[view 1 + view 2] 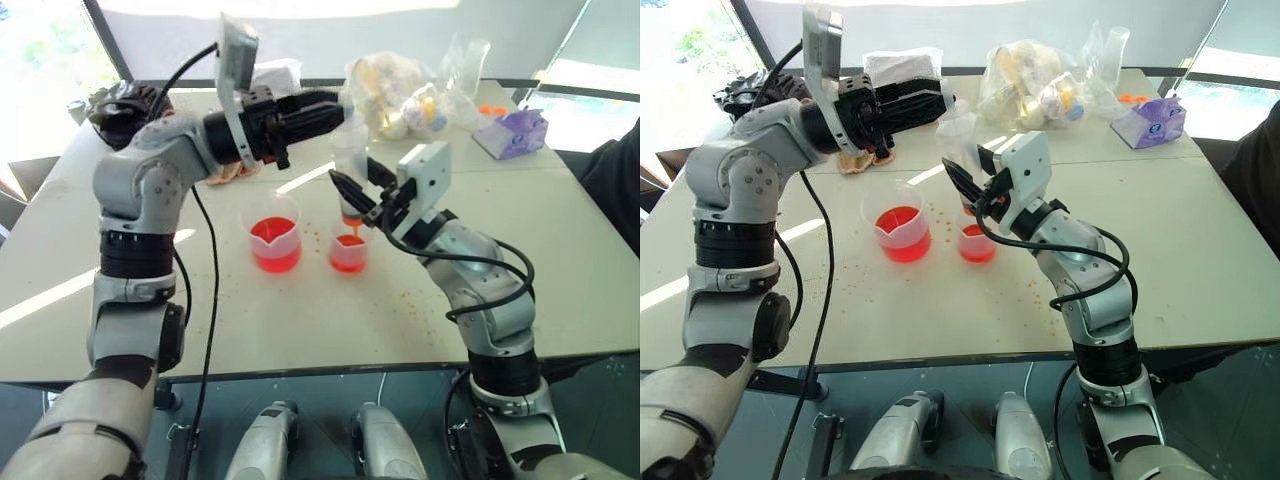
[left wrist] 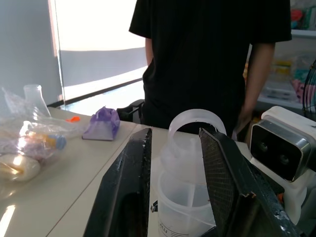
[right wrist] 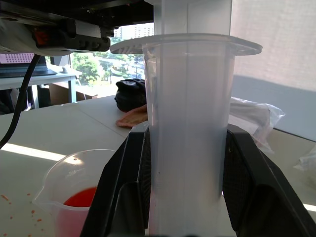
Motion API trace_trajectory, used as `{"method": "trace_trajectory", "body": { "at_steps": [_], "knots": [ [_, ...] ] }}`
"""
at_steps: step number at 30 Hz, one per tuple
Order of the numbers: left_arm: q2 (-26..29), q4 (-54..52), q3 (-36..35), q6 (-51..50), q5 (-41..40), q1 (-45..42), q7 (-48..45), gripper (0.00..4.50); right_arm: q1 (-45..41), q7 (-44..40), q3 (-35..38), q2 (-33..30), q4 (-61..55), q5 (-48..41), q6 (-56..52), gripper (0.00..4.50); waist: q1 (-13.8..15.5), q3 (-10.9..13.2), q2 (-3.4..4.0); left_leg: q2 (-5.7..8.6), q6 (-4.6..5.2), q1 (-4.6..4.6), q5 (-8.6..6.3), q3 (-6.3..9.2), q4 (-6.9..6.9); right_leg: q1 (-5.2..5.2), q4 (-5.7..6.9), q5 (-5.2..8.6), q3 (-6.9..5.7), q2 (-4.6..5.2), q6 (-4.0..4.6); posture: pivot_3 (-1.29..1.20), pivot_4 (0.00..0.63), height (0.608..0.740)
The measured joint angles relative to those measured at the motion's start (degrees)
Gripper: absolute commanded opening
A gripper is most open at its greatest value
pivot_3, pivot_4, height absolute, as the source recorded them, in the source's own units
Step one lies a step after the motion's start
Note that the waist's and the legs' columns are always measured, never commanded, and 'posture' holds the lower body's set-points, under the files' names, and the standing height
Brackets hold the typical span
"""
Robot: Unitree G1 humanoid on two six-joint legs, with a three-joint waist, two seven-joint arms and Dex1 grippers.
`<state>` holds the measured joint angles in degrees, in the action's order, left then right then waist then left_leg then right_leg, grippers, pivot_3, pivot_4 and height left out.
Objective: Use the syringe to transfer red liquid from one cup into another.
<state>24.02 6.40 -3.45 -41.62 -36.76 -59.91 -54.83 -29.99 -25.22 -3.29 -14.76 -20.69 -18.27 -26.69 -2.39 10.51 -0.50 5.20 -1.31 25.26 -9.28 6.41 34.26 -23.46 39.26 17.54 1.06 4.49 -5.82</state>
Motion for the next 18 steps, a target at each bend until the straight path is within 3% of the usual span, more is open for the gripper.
{"method": "trace_trajectory", "body": {
  "at_steps": [5,18],
  "knots": [
    [-0.12,-0.15,0.20,0.66,0.65,0.81,0.10,0.02,0.00,-0.56,-0.08,-0.10,0.16,0.04,0.00,1.32,-0.05,0.00,0.00,0.00,0.00,0.00,0.00,0.00,0.00,0.00,0.00,0.00,0.00,0.00,0.00,0.00,0.150,0.736],
    [-0.44,-1.01,0.20,0.53,1.15,2.57,0.31,0.02,0.00,-1.12,-0.18,-0.07,0.16,0.03,-0.49,1.32,0.00,0.00,0.00,0.00,0.00,0.00,0.00,0.00,0.01,0.01,0.00,0.00,0.00,0.00,0.00,0.00,0.150,0.736]
  ]
}}
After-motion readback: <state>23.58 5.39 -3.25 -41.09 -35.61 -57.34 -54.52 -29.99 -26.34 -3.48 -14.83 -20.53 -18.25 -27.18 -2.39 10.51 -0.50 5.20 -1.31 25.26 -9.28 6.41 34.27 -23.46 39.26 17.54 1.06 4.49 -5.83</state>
